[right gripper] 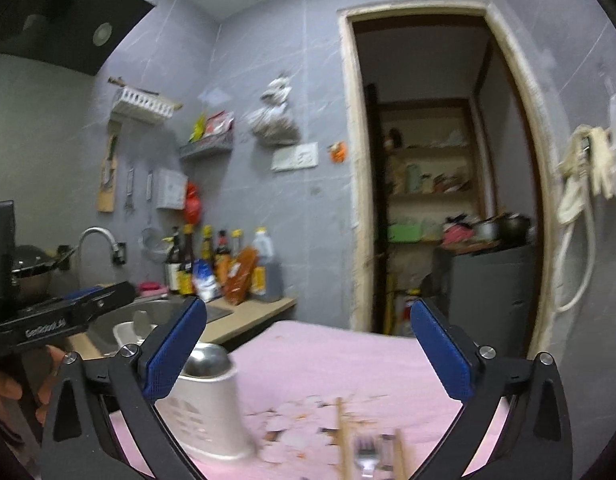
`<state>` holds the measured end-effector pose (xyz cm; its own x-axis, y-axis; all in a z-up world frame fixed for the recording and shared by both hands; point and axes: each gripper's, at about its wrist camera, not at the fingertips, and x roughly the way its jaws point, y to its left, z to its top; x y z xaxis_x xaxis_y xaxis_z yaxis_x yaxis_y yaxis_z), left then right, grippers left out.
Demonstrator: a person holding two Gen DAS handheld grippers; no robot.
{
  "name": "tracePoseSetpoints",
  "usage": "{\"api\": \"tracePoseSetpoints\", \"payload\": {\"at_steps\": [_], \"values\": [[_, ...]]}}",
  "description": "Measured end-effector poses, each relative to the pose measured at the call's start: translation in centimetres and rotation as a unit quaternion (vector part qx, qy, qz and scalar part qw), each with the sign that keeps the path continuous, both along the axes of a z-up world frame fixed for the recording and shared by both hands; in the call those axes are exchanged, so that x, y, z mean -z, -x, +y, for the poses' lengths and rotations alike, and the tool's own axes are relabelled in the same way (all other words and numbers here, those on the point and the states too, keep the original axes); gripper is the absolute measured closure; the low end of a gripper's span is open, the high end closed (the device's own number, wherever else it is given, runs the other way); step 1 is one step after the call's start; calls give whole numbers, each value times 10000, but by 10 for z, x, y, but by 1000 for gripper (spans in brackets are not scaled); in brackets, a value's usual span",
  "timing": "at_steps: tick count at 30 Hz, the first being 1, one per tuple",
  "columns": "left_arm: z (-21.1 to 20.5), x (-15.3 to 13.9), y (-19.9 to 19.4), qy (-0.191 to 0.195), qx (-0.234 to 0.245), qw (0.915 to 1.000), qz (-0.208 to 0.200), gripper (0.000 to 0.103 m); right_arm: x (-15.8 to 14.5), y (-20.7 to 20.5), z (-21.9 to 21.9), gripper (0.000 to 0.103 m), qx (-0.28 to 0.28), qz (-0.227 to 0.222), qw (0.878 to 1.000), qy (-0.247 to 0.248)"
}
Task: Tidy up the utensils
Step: 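Withdraw the right gripper from the caddy back toward the utensil pile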
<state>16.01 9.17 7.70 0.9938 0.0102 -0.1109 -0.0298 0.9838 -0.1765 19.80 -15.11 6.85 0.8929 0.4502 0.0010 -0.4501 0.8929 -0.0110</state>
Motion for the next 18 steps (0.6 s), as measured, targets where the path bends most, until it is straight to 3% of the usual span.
{"api": "tracePoseSetpoints", "payload": {"at_steps": [4, 9, 18], "values": [[-26, 6, 5, -103, 212, 9997, -40, 10, -1, 13, -29, 0, 330, -198, 9993, 23], [-60, 12, 0, -322, 648, 9968, 330, 10, 2, 15, -60, 0, 595, -73, 9981, 146], [-119, 41, -23, -772, 1369, 9780, 1376, 11, 34, -3, -102, 1, 779, 977, 9906, 556]]}}
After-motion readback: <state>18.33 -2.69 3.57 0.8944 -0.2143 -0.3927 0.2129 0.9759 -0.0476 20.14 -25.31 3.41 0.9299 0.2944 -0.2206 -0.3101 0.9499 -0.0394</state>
